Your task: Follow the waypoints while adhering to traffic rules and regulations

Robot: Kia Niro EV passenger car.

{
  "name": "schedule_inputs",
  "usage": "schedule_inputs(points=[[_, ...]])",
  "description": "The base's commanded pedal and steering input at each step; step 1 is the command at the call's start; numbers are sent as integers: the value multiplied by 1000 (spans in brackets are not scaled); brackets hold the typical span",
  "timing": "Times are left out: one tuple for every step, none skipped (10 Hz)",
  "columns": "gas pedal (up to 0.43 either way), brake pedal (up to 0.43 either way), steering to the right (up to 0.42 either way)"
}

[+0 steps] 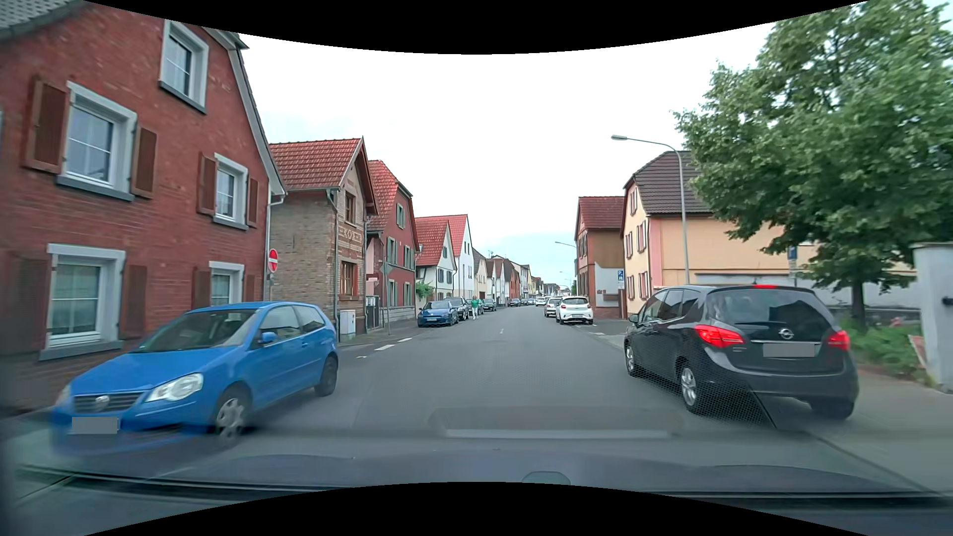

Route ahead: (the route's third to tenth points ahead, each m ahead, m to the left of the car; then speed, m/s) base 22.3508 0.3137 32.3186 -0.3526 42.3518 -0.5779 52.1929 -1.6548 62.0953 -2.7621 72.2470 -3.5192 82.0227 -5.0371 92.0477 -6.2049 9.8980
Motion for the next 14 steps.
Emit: schedule_inputs(points=[[67,0,0],[67,0,-1],[67,0,-1],[67,0,0],[67,0,1],[67,0,2],[67,0,3],[67,0,4],[67,0,5],[67,0,7],[67,0,8],[67,0,8],[59,0,9],[59,0,9]])
